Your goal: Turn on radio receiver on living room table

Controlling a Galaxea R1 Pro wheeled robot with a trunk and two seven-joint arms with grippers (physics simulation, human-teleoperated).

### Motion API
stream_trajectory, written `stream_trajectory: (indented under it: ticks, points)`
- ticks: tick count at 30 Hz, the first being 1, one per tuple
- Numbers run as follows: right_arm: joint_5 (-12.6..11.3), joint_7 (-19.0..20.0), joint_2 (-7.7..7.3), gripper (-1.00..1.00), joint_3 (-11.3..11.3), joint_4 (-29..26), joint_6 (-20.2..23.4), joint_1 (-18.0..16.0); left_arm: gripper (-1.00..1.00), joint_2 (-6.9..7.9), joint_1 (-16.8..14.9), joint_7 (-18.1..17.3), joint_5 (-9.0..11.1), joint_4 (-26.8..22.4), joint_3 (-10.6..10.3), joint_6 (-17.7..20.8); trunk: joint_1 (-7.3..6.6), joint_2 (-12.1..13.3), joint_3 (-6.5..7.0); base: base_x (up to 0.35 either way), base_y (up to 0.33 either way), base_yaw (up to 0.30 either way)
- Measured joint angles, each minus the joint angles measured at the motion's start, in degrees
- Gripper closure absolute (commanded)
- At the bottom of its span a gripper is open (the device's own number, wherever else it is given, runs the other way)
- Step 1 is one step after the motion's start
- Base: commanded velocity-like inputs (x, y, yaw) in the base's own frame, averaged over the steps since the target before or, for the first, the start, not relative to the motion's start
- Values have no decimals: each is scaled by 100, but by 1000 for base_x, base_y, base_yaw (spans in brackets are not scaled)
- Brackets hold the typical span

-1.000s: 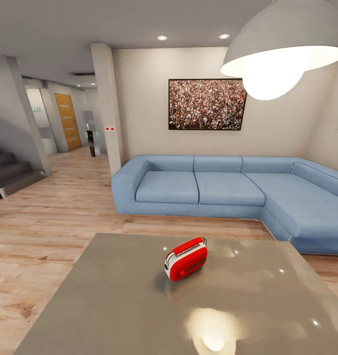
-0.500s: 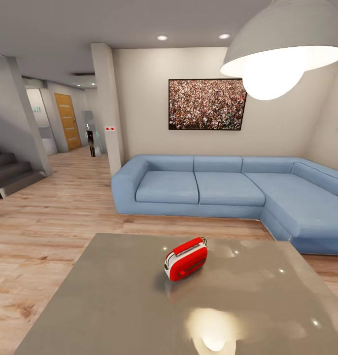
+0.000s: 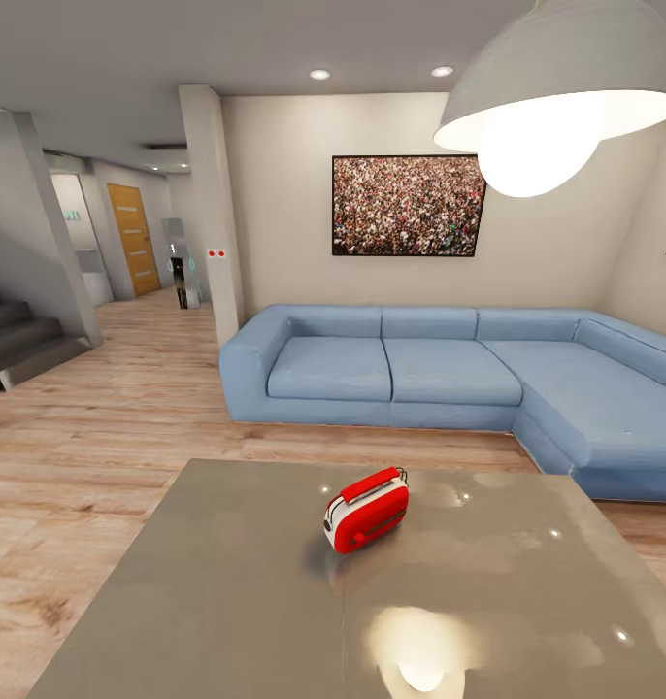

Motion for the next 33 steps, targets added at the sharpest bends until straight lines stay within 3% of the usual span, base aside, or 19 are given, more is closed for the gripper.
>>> stream_trajectory:
  ticks: [33]
  points:
    - [0, -4, -7, -100, 1, 0, 0, 0, -100, -14, 0, 0, 25, 0, 29, 9, 0, 0, 0, 0, 0, 0]
